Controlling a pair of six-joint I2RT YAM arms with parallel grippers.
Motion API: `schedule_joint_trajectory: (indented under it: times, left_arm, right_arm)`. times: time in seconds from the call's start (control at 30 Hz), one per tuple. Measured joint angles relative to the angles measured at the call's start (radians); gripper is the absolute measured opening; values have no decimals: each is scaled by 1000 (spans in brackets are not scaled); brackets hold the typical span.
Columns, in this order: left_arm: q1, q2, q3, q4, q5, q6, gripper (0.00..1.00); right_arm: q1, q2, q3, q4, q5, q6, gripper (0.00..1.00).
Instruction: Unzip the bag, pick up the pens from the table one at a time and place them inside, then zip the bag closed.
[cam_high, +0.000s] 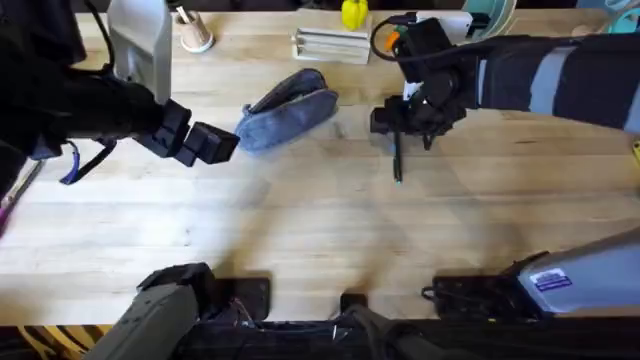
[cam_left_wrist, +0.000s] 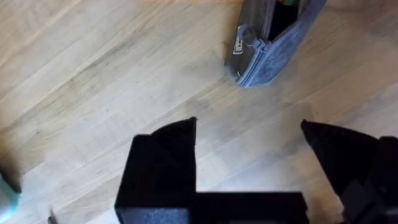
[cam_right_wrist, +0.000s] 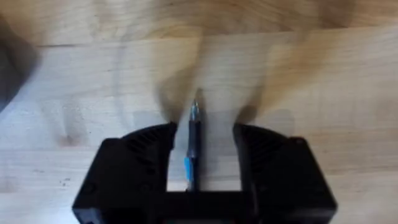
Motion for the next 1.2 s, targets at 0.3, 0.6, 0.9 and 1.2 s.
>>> schedule_joint_trajectory:
  times: [0.3,0.6,0.9,1.2]
  left_arm:
    - [0,0,0,0,0,0,993]
    - [0,0,0,0,0,0,993]
    - [0,0,0,0,0,0,993]
    - [0,0,0,-7,0,0,993]
  right_arm:
    - [-3,4,15,-36,33,7,49]
    - [-3,4,107,-26,-27,-175,44]
    - [-3,-7,239,418,-387,-510,40]
    - [25,-6,241,588,-756,-1051,37]
